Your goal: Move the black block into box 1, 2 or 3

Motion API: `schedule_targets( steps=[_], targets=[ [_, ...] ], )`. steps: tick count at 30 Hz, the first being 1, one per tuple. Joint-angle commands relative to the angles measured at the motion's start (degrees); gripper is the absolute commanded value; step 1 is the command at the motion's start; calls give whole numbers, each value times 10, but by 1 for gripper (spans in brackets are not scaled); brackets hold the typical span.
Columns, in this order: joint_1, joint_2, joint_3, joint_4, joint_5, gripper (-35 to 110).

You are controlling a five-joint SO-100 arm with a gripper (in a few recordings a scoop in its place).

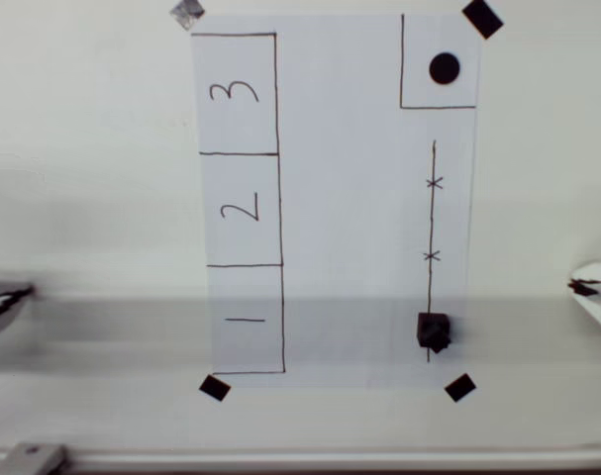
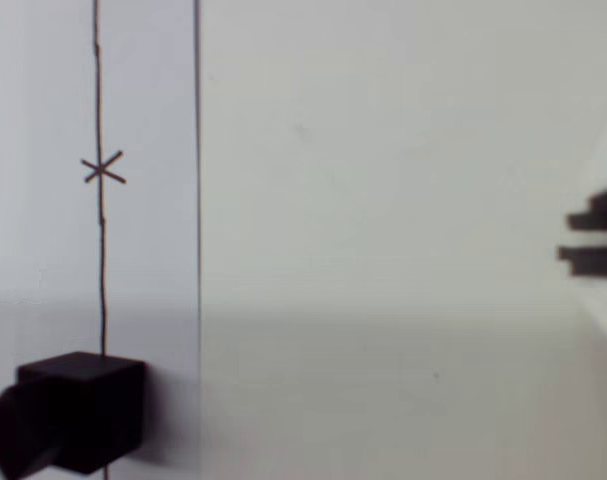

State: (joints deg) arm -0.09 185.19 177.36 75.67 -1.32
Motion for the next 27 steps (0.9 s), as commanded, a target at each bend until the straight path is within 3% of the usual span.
schedule_targets(
  steps=[1,19,27],
  targets=[
    [-5,0,6,12,0,1],
    [-16,-2,-11,12,6,0],
    [-33,-106,-109,18,14,2]
  ],
)
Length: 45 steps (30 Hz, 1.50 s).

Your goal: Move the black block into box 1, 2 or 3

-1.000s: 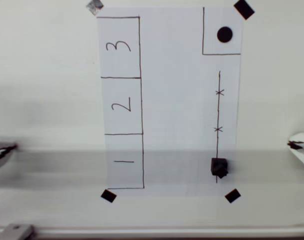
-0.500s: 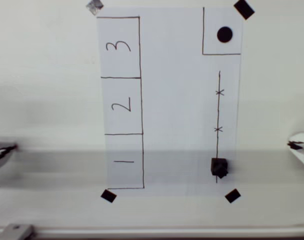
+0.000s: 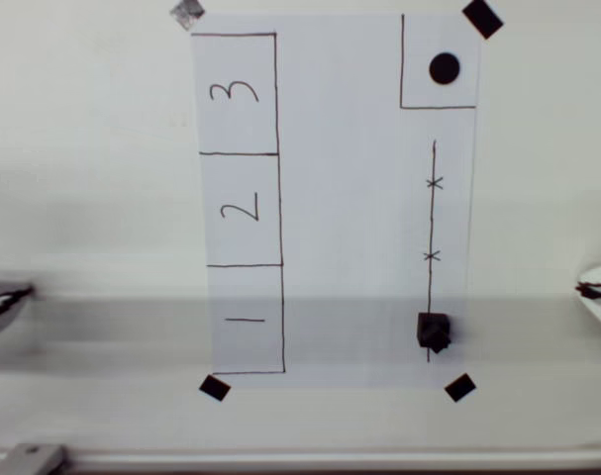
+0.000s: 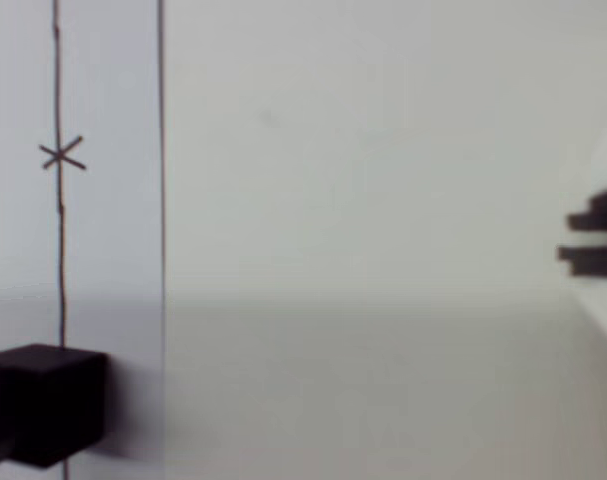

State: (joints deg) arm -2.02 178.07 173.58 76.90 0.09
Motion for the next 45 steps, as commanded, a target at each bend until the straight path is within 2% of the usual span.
schedule_targets(
  steps=[1,18,29,45],
  targets=[
    [-15,-50,-84,5,2,2],
    [-80,-337,-338,-11,53,7],
    [-102,-529,-485,-32,62,15],
    [-112,-766,-671,-46,55,20]
  ],
)
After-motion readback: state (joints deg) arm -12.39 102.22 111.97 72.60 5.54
